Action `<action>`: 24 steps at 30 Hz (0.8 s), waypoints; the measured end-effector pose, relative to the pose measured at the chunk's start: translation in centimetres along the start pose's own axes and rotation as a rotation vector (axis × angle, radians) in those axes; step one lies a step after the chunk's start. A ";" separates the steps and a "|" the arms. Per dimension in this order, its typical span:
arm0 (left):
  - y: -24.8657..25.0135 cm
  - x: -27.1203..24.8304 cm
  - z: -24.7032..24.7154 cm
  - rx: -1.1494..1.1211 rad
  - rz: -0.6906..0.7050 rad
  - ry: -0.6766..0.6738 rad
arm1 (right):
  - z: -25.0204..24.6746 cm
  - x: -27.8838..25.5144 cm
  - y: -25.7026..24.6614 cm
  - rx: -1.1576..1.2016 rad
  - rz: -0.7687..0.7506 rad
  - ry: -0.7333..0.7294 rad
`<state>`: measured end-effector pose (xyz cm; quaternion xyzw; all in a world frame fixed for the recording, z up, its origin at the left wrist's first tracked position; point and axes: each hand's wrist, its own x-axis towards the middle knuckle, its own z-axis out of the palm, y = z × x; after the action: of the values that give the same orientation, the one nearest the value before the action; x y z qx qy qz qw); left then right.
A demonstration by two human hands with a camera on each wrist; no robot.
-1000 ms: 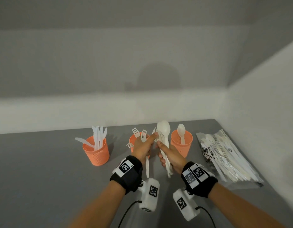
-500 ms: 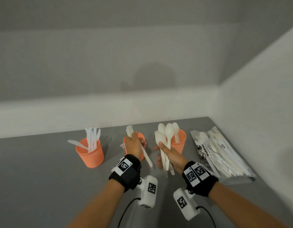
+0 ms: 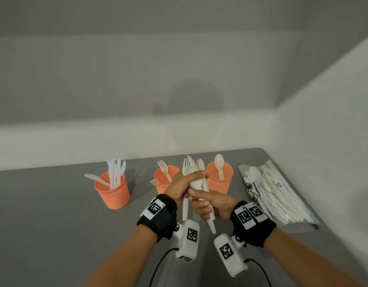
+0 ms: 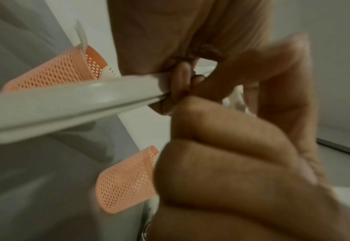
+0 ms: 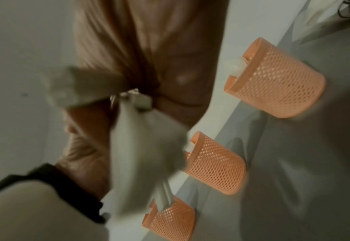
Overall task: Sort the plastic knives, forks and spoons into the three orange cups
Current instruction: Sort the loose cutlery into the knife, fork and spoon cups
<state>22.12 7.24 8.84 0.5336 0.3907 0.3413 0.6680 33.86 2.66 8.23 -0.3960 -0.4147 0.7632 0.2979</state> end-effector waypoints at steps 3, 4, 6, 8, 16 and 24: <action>0.2 -0.1 0.3 -0.028 0.017 0.025 | -0.4 -0.1 -0.1 -0.088 0.029 -0.029; 0.3 -0.2 0.5 -0.023 0.026 0.049 | -0.6 0.0 -0.2 -0.118 0.033 -0.012; 0.5 -0.1 1.1 0.012 0.046 0.124 | -0.9 0.2 -0.3 -0.169 0.047 0.049; 0.6 0.4 1.5 0.079 0.082 0.214 | -0.9 0.4 -0.3 -0.191 0.009 0.148; 0.2 2.0 2.8 0.215 0.184 0.416 | 0.1 1.6 -0.3 -0.298 -0.250 0.550; -0.9 2.0 0.7 0.171 0.125 0.311 | -1.7 1.5 0.0 -0.147 -0.319 0.594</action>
<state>23.66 8.51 7.69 0.5525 0.4830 0.4258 0.5293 34.54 4.56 7.10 -0.5514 -0.4206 0.5265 0.4918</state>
